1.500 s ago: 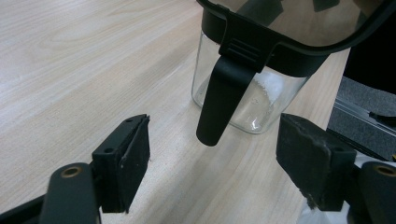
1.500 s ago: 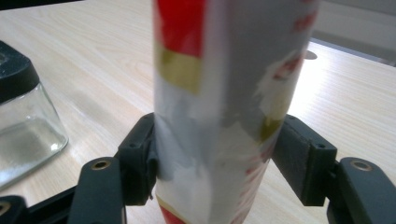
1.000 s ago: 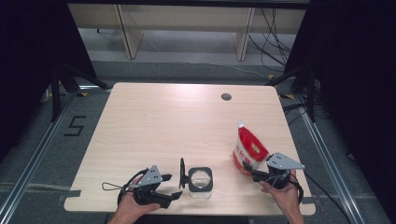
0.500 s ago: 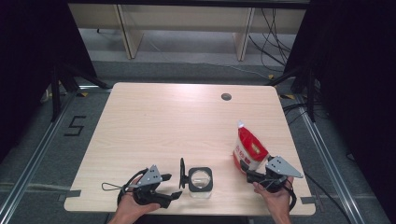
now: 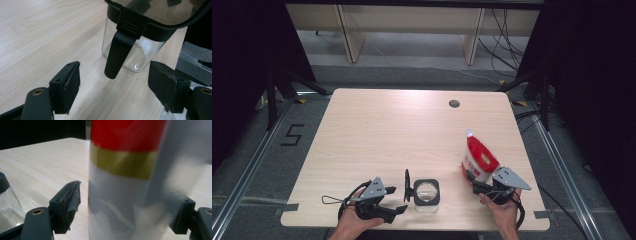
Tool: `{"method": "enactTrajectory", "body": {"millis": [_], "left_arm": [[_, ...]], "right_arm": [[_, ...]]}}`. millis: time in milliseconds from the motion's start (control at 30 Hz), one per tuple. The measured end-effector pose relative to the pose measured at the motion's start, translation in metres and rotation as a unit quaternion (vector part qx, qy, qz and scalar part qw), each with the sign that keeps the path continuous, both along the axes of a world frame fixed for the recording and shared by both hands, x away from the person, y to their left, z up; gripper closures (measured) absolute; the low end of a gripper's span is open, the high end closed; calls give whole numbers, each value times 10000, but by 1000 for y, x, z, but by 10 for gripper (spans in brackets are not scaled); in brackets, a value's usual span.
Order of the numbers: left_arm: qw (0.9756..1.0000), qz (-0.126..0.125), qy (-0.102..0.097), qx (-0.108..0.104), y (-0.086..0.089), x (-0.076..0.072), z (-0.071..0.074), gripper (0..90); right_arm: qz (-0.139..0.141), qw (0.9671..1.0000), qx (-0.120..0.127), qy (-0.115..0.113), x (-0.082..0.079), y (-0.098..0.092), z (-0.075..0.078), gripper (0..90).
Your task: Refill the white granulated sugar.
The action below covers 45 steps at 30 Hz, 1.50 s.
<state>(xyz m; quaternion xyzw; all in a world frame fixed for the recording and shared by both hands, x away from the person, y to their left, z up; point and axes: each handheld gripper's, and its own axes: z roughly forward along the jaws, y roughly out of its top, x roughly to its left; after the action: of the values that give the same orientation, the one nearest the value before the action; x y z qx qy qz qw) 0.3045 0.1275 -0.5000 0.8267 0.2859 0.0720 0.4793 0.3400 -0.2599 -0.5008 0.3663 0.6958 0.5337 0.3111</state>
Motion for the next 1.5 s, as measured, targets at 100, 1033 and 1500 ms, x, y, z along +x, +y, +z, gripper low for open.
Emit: {"method": "enactTrajectory", "body": {"millis": [100, 1033, 1500], "left_arm": [[10000, 54, 52, -34, -1, -1, -1, 256], [9999, 73, 85, -26, -1, -1, -1, 256], [10000, -50, 11, 56, -1, 0, 0, 256]], "right_arm": [[-41, 10000, 1, 16, 0, 2, -1, 267], [23, 9996, 258, -69, 10, 1, -9, 320], [-24, 9998, 192, -15, 12, 0, -16, 323]]}}
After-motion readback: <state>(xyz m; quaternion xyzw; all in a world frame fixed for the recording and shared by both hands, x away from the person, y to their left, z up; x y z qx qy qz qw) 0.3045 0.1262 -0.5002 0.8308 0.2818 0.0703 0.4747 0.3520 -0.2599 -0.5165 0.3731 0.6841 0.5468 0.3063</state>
